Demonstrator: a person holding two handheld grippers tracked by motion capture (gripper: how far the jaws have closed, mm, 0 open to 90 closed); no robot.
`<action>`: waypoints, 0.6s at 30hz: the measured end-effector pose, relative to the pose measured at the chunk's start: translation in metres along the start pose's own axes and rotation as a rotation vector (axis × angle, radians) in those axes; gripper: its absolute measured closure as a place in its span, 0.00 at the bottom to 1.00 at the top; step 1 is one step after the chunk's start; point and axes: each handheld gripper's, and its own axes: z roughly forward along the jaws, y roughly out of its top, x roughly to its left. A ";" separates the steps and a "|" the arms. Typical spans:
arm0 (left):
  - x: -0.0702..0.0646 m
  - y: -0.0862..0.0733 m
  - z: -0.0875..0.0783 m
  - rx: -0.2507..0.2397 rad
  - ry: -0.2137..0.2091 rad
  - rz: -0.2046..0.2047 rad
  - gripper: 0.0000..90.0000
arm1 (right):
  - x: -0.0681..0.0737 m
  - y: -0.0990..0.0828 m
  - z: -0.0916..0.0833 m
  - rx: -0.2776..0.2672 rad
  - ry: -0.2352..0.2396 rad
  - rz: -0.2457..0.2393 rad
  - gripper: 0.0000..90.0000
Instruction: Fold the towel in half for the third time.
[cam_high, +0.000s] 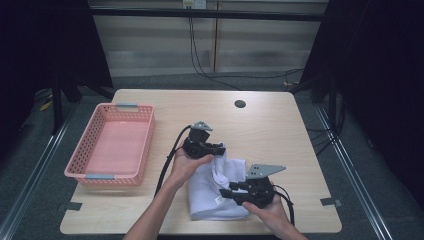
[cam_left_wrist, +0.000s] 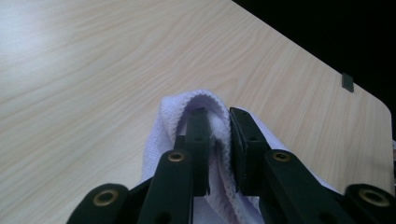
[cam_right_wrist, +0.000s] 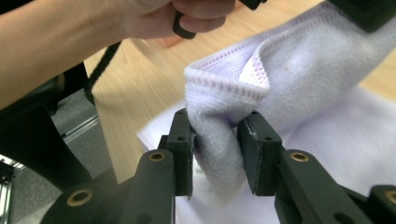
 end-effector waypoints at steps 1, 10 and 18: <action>-0.001 -0.001 0.005 0.007 -0.006 -0.006 0.87 | -0.001 -0.003 -0.003 0.007 -0.008 0.004 0.74; -0.010 -0.008 0.042 0.052 -0.045 -0.011 0.77 | -0.012 -0.039 -0.018 0.076 -0.065 0.074 0.65; -0.012 -0.002 0.012 -0.021 -0.024 0.002 0.43 | -0.023 -0.033 -0.038 0.028 -0.118 0.075 0.35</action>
